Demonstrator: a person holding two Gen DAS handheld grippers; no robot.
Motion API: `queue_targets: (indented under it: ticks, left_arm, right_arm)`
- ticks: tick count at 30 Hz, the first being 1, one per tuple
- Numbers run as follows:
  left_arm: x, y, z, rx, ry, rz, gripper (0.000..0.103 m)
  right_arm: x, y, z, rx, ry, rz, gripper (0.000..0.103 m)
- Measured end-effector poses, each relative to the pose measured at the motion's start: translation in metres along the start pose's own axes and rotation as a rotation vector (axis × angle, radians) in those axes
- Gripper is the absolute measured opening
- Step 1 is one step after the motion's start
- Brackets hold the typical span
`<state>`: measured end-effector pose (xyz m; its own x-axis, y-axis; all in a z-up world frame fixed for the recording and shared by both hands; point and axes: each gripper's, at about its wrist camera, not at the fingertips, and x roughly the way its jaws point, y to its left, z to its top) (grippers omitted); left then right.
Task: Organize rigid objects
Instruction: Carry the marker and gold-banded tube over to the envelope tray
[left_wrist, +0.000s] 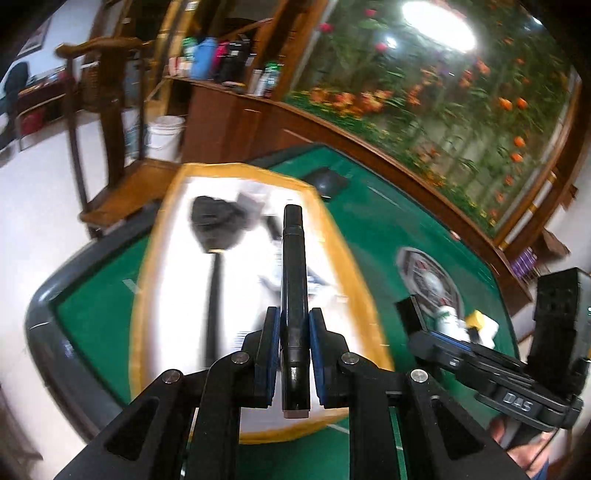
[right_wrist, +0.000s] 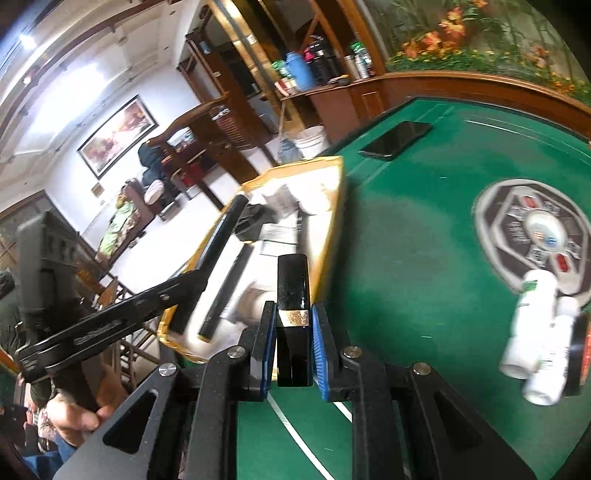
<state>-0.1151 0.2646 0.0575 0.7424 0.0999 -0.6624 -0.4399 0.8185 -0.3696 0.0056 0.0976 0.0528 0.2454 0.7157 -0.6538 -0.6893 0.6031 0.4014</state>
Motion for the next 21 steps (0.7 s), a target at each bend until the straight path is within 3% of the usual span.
queue_targets:
  ticks: [11, 21]
  left_arm:
    - [0.011, 0.047, -0.012, -0.068, 0.025, 0.062, 0.016]
    - [0.014, 0.05, -0.016, -0.033, 0.048, 0.117, 0.016]
  right_arm:
    - [0.069, 0.071, 0.003, -0.062, 0.098, 0.047, 0.018]
    - [0.103, 0.063, 0.005, -0.028, 0.132, -0.031, 0.018]
